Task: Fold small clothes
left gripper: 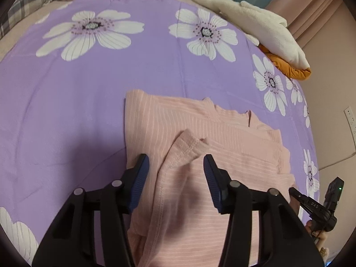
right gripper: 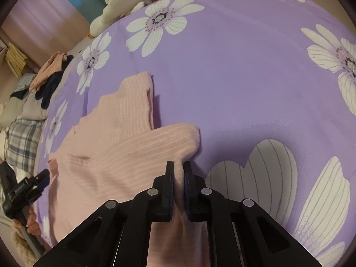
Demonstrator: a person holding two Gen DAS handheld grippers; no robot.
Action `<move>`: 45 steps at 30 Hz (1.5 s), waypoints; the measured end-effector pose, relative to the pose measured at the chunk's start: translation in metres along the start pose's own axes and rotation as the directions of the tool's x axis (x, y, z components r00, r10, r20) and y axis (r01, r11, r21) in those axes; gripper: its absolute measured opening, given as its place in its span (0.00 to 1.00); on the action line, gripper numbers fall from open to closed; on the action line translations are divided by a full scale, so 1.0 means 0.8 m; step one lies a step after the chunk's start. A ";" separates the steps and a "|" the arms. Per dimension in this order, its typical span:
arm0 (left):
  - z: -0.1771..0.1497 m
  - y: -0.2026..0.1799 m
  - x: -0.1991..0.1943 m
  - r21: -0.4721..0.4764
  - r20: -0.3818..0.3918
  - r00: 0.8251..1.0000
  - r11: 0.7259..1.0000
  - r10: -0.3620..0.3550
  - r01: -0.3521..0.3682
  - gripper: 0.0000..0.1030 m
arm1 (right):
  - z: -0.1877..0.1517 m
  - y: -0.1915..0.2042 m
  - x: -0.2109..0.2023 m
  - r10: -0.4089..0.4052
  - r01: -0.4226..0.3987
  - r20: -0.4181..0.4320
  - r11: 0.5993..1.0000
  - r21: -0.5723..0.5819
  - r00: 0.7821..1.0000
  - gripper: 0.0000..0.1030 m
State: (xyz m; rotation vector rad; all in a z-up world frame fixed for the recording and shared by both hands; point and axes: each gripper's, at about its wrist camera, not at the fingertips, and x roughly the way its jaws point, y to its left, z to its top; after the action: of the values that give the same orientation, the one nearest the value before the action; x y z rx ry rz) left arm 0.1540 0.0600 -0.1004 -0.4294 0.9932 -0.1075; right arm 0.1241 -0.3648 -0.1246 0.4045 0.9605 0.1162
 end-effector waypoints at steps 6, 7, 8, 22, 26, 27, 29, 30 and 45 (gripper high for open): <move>0.004 -0.015 -0.003 0.081 0.042 0.999 0.996 0.028 -0.031 0.47 | -0.006 0.001 -0.031 0.018 -0.019 0.068 1.000 0.011 0.998 0.08; 0.006 -0.018 0.003 0.094 0.027 0.999 0.995 0.033 -0.035 0.47 | -0.007 0.003 -0.033 0.018 -0.019 0.074 1.000 0.010 0.997 0.08; 0.007 -0.021 0.009 0.105 0.014 0.999 0.994 0.040 -0.041 0.47 | -0.008 0.005 -0.038 0.019 -0.020 0.083 1.000 0.007 0.996 0.08; -0.011 -0.039 0.006 0.180 0.030 0.997 0.980 0.077 -0.081 0.05 | -0.014 0.024 -0.061 0.028 -0.028 0.120 1.000 -0.009 0.992 0.08; -0.018 -0.050 -0.035 0.197 0.097 0.994 0.978 0.053 -0.071 0.05 | -0.014 0.037 -0.076 0.032 -0.027 0.152 0.999 -0.034 0.988 0.08; -0.020 -0.051 -0.045 0.198 0.113 0.993 0.978 0.047 -0.069 0.05 | -0.014 0.042 -0.080 0.033 -0.026 0.162 0.999 -0.042 0.986 0.08; -0.024 -0.049 -0.068 0.187 0.137 0.990 0.981 0.029 -0.055 0.05 | -0.015 0.048 -0.089 0.033 -0.022 0.180 0.998 -0.059 0.983 0.08; -0.025 -0.047 -0.076 0.174 0.146 0.989 0.984 0.022 -0.047 0.05 | -0.015 0.050 -0.093 0.037 -0.025 0.185 0.998 -0.063 0.982 0.08; 0.008 -0.014 -0.131 0.052 0.228 0.973 0.998 -0.042 0.030 0.05 | 0.045 0.112 -0.109 0.070 -0.016 0.262 0.979 -0.201 0.963 0.08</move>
State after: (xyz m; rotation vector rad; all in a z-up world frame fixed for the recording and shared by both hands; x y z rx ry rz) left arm 0.1033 0.0813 -0.0104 -0.4056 0.7541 -0.1118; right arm 0.1108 -0.3164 -0.0045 0.2494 0.6657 0.1900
